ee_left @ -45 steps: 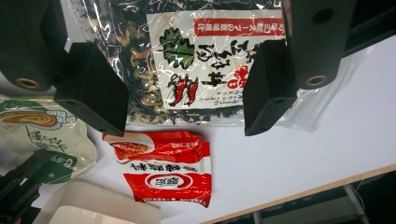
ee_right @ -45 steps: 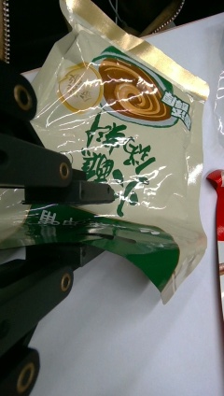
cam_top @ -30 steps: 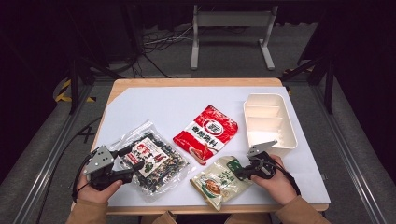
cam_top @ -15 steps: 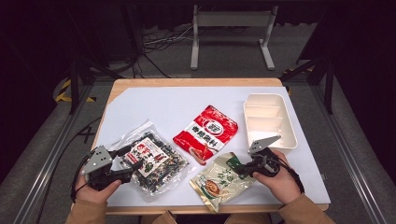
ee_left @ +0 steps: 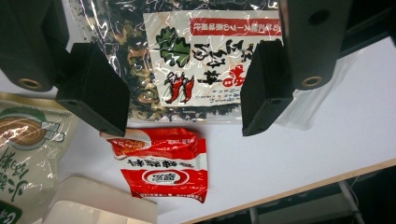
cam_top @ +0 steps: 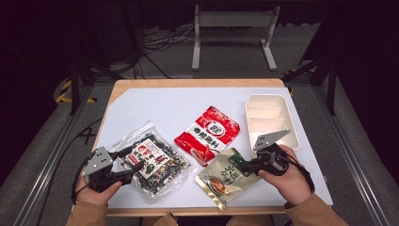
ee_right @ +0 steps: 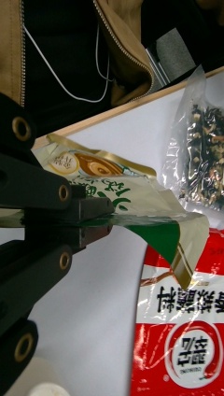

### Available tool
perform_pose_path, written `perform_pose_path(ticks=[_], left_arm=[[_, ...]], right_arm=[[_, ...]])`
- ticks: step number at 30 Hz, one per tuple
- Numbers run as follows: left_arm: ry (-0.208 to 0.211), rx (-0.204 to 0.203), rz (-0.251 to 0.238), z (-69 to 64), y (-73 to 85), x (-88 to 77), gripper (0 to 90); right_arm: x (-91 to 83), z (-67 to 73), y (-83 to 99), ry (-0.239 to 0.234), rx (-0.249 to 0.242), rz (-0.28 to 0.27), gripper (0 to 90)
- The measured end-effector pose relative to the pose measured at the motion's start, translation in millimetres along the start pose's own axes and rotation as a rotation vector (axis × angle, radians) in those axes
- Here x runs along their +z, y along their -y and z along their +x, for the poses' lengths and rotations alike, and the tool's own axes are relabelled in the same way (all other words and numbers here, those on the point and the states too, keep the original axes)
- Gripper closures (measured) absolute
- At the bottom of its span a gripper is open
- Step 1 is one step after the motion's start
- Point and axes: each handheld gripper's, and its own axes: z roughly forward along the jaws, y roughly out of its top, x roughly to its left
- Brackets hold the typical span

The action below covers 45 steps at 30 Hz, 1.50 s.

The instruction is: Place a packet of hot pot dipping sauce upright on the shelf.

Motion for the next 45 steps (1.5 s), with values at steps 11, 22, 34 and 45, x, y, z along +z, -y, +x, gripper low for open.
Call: perform_pose_path(ticks=[11,22,34,45], left_arm=[[0.008,0.002,0.011,-1.7,0.6,3.4,34.3],[0.005,0.004,0.01,-0.1,0.9,3.0,34.6],[0.004,-0.009,0.007,1.5,1.9,2.5,34.9],[-0.006,-0.011,0.011,3.4,3.1,0.9,34.6]], right_arm=[[-23.8,19.2,-22.7,0.087,-0.118,0.036,90.0],[-37.5,19.0,-36.6,0.157,-0.188,0.084,90.0],[-52.4,9.9,-46.8,0.164,-0.213,0.099,90.0],[-74.5,5.8,-65.0,0.205,-0.246,0.119,90.0]])
